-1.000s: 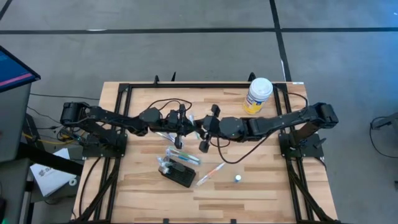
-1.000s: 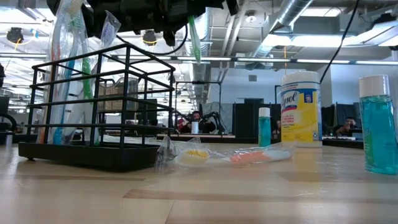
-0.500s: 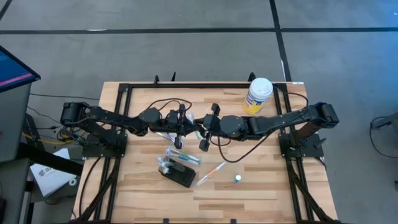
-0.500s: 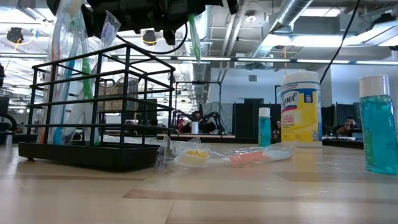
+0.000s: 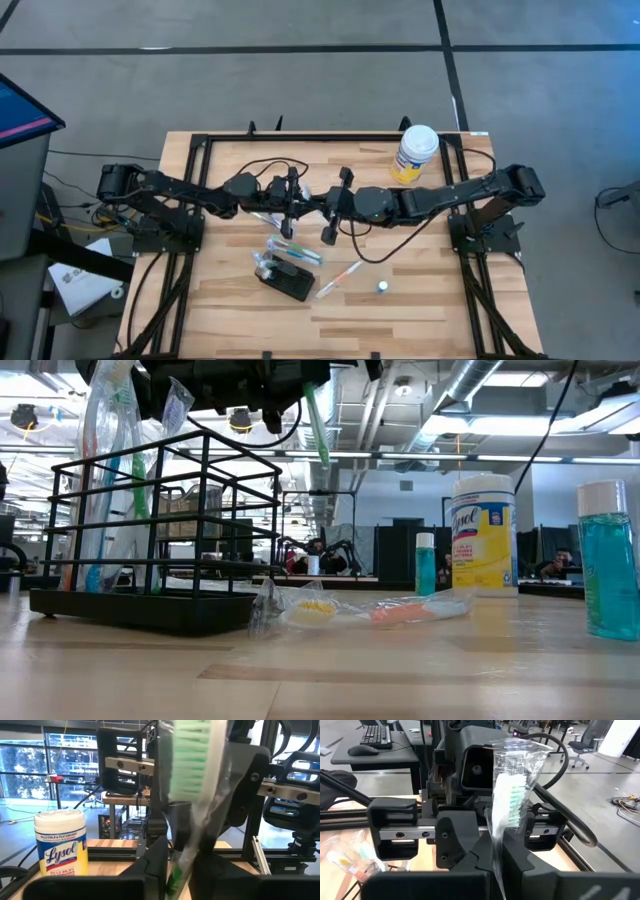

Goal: Pick & Place toothbrushing station
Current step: Put the green toothbrush into the mesh organizer, then put the orange toothbrush into the mesh organizer

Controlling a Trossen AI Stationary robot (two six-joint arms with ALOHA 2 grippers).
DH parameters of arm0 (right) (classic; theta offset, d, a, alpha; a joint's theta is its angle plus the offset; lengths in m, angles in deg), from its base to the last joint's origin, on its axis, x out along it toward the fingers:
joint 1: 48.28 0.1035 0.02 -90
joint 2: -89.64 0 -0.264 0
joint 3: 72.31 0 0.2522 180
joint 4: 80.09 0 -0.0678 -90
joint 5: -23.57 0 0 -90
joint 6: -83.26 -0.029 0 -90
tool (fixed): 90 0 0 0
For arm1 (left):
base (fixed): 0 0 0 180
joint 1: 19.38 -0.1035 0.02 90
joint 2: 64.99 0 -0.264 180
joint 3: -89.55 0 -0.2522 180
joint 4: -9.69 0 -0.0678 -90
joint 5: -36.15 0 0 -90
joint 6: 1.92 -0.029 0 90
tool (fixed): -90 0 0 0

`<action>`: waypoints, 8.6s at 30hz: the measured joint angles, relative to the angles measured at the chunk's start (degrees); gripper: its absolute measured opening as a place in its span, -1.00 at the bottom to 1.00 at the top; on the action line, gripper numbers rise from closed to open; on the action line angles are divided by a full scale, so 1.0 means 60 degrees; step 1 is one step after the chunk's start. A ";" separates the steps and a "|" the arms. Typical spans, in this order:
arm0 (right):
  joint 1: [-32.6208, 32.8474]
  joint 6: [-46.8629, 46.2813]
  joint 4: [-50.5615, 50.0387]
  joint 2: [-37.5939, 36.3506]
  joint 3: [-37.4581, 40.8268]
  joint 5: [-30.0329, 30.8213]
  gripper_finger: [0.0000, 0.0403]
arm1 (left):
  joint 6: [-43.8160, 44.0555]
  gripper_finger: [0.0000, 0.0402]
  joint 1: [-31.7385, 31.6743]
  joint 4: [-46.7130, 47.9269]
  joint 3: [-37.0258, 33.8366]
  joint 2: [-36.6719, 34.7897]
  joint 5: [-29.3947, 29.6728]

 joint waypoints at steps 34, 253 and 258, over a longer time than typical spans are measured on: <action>0.0501 -0.0132 0.5468 -0.0069 0.2089 -0.3632 -1.00 | 0.0080 -0.66 0.0052 0.0081 -0.2953 -0.4093 -0.0591; 0.1366 -0.1142 -0.4165 0.1384 0.1823 -0.4892 -0.41 | 0.0077 -0.67 0.0051 0.0013 -0.2969 -0.4080 -0.0580; 0.1317 -0.1142 -0.4775 0.1388 0.1823 -0.4892 -0.41 | 0.0077 -0.67 0.0049 0.0018 -0.2969 -0.4080 -0.0580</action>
